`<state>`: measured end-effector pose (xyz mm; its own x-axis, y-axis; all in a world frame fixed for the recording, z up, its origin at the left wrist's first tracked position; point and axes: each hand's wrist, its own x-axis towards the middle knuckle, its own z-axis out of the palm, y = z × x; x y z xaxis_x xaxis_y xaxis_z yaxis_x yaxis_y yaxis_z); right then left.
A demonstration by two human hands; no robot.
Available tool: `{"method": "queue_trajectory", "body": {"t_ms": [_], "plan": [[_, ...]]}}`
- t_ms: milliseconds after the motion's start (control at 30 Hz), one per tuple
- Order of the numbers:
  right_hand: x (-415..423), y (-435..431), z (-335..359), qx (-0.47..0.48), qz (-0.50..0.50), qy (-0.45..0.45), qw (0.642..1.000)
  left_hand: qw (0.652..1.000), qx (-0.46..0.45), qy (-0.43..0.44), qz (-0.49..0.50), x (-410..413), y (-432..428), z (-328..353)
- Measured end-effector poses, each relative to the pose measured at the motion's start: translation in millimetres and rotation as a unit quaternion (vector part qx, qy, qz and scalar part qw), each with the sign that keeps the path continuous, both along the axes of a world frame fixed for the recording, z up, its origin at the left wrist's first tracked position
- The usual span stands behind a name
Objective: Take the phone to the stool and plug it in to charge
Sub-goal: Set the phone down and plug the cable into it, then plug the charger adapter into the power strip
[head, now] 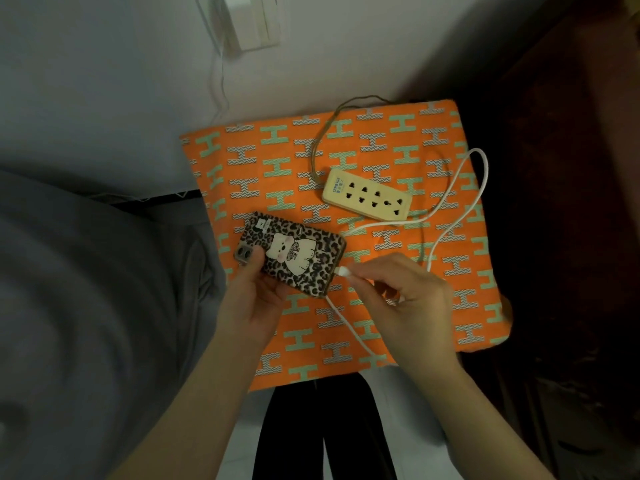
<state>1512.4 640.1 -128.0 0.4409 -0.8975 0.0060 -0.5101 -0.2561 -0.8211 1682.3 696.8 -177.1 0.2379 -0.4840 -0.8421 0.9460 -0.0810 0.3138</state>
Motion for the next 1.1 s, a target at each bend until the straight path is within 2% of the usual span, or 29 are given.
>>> {"method": "queue_trajectory", "body": {"t_ms": [233,467,600,667,800,967,1000,1033,1100], "plan": [[2.8,5.1,-7.0,-0.096,-0.009,0.037,0.995,0.999,-0.007,-0.043,0.008,-4.9,-0.8,-1.6],[-1.7,4.1,-18.1,-0.097,-0.025,0.039,0.994,0.997,0.002,-0.08,-0.011,-7.5,-4.4,-1.3],[-12.3,0.6,-19.9,-0.049,0.027,0.052,0.997,0.987,0.017,-0.122,-0.1,10.6,-10.0,-0.5],[-28.4,-3.6,-21.4,0.014,-0.004,0.071,0.997,0.968,0.031,-0.181,-0.172,27.6,-13.4,0.3],[-74.0,-13.4,-38.6,0.07,-0.137,0.194,0.969,0.922,0.066,-0.26,-0.277,47.4,-17.0,-5.2],[-83.5,-9.4,-55.4,0.157,-0.123,0.306,0.931,0.894,0.061,-0.288,-0.338,53.3,-16.5,-20.2],[-81.3,-8.4,-58.2,0.157,-0.118,0.314,0.929,0.859,0.067,-0.34,-0.377,56.1,-18.3,-21.0],[-78.0,-8.1,-60.4,0.151,-0.117,0.324,0.927,0.786,0.082,-0.423,-0.443,60.3,-20.9,-21.9],[-70.2,-9.2,-63.0,0.133,-0.119,0.349,0.92,0.568,0.121,-0.561,-0.59,68.4,-27.3,-20.7]]}}
